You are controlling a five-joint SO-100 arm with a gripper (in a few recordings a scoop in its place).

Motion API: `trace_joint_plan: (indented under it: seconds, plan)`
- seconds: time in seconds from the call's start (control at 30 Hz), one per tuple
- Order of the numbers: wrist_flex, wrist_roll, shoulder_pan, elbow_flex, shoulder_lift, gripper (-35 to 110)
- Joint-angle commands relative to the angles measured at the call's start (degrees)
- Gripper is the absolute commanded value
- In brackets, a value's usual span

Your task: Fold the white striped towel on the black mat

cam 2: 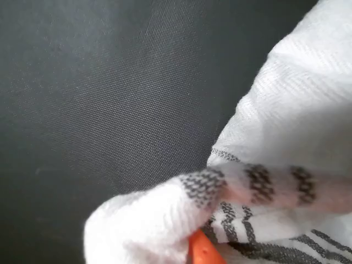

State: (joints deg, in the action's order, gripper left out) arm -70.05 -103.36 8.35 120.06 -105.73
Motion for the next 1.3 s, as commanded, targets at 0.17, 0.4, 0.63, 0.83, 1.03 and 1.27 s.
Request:
trace_joint_plan:
  seconds: [0.17, 0.4, 0.63, 0.83, 1.03, 1.27]
  plan:
    - [-8.9, -3.5, -1.4, -6.8, -7.6, 0]
    - [-12.8, -5.1, -5.9, -10.7, -15.4, 0]
    - [-15.4, -10.5, -15.6, -14.9, -19.3, 0]
    - [-15.1, -16.2, -25.1, -16.2, -18.0, 0]
    - [-10.9, -21.2, -35.2, -14.6, -15.6, 0]
    - [-7.2, -26.6, -44.6, -9.4, -14.8, 0]
